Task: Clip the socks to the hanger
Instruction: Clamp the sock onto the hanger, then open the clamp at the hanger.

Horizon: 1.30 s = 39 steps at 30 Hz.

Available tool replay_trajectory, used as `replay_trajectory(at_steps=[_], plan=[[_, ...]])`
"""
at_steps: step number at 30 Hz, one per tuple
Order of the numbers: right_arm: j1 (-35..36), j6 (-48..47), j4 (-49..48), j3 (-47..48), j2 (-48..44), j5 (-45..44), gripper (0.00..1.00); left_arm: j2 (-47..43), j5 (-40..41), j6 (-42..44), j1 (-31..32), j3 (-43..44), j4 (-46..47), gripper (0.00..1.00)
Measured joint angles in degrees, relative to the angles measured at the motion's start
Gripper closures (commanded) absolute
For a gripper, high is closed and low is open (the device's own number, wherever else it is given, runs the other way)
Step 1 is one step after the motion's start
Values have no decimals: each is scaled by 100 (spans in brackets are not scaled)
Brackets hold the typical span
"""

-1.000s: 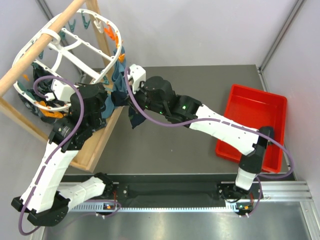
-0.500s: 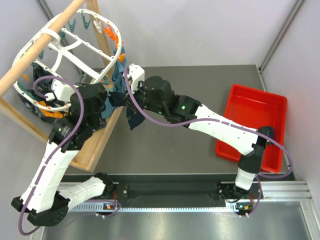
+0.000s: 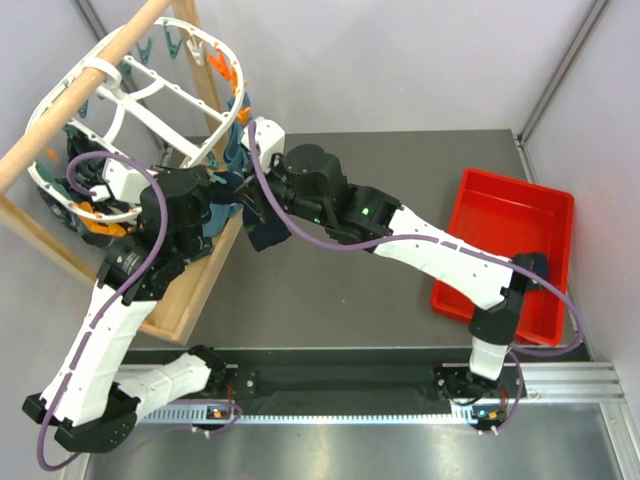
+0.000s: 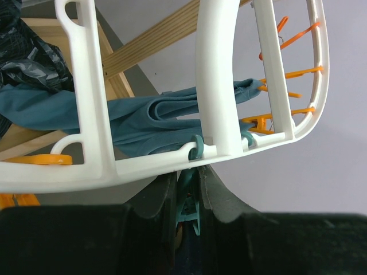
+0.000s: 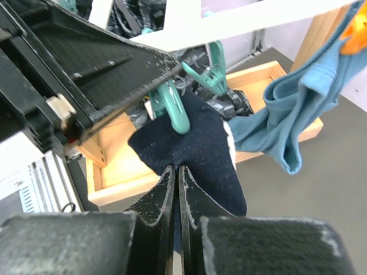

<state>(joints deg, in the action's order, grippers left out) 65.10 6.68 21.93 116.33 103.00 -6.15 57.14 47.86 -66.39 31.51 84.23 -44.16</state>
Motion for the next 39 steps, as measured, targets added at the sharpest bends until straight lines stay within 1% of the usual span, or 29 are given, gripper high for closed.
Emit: replay_trajectory(at_steps=[4, 5, 6, 8, 9, 12, 15, 17, 20, 22, 23, 24, 25, 27, 34, 37, 39], plan=[[33, 0, -4, 122, 114, 35, 100, -20, -13, 7, 0, -31, 50, 99], [39, 2, 2, 122, 129, 37, 100, -42, -15, 11, 0, -52, 66, 94], [44, 0, 0, 122, 151, 46, 100, -79, -33, 17, -4, -81, 90, 80], [48, 0, 7, 122, 181, 50, 100, -120, -50, 50, -4, -136, 127, 70], [48, 0, 7, 122, 192, 50, 100, -146, -63, 63, -4, -155, 138, 56], [48, 2, -15, 122, 195, 50, 100, -192, -262, 59, 7, -210, 52, 45], [48, 2, -83, 116, 195, 48, 100, -188, -466, 52, 35, -280, -61, 38], [48, 2, -138, 114, 195, 48, 100, -146, -546, 72, 39, -315, -109, 21], [48, 2, -203, 109, 195, 48, 100, -153, -638, 76, 42, -330, -170, 16], [48, 17, -240, 109, 195, 48, 86, -216, -658, 101, 42, -330, -205, 16], [48, 17, -254, 109, 197, 44, 76, -234, -660, 103, 42, -330, -210, 15], [50, 42, -264, 105, 197, 39, 58, -286, -673, 131, 42, -328, -219, 15], [50, 96, -267, 96, 195, 17, 51, -337, -678, 168, 42, -326, -221, 12], [50, 103, -345, 9, 190, -24, 38, -463, -702, 249, 42, -304, -216, 12], [52, 114, -483, -1005, -125, -356, 20, -1187, -841, 612, 42, -236, -52, 14], [52, 116, -490, -1703, -568, -509, 2, -1429, -938, 765, 42, -133, 81, 15], [52, 142, -422, -2135, -957, -588, 0, -1519, -1003, 883, 42, -33, 127, 15]])
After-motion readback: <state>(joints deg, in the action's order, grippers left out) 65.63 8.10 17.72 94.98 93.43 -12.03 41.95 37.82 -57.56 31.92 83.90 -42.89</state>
